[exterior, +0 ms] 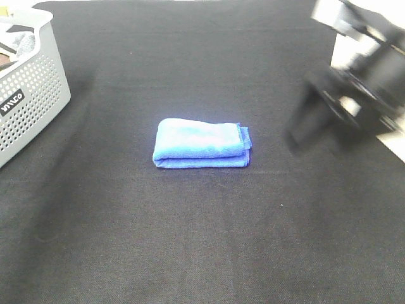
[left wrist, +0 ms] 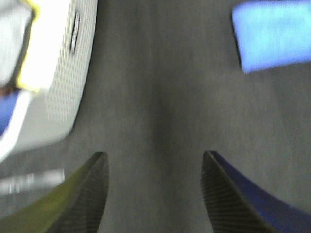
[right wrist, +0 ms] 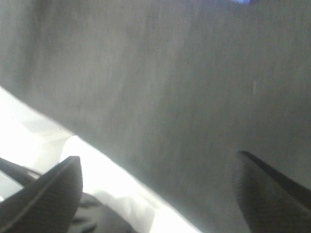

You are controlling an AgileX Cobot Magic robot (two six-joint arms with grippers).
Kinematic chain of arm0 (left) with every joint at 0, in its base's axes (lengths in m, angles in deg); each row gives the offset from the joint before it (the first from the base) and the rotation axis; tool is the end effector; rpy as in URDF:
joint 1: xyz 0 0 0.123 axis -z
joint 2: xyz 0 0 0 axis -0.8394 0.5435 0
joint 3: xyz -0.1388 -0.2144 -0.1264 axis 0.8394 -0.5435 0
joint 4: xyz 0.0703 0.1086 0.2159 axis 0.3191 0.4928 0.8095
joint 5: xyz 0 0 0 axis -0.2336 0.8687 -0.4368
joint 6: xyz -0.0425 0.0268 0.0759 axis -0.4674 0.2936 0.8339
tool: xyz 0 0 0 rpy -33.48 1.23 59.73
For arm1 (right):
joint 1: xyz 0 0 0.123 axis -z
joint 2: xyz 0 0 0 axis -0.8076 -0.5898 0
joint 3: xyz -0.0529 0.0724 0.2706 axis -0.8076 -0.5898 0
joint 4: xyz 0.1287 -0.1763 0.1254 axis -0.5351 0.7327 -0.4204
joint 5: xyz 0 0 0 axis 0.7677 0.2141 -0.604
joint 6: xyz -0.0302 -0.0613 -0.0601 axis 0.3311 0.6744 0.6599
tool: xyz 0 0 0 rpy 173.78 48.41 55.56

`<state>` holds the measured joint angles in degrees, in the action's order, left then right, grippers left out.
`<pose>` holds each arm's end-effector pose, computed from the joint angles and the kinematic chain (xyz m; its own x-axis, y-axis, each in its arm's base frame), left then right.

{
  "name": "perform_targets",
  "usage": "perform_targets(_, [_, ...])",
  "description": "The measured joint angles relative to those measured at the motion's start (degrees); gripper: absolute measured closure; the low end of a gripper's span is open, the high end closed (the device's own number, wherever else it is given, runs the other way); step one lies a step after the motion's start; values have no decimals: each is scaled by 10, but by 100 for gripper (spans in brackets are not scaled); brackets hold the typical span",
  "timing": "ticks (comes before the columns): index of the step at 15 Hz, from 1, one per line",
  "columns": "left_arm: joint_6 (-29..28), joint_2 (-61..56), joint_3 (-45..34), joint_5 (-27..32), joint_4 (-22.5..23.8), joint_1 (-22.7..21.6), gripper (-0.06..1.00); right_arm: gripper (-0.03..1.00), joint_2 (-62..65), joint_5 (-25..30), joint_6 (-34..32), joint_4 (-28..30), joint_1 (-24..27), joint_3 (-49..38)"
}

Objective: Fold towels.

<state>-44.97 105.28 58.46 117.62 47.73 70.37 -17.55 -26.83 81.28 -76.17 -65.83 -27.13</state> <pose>0.2270 -0.0541 0.3753 -0.8807 0.1155 -0.4594 0.1537 0.9870 -0.0465 0.2438 0.0976 0.2670 -0.9262 -0.2559 -0.2768 -0.3617 0.8100 0.4615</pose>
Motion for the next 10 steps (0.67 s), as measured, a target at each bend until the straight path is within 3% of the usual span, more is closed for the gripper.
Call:
perform_targets(5, [18, -279, -234, 1, -2, 0, 39, 17, 268, 3, -44, 97, 0, -179])
perform_targets(10, [55, -548, -344, 2, -7, 0, 39, 17, 516, 50, -120, 254, 0, -218])
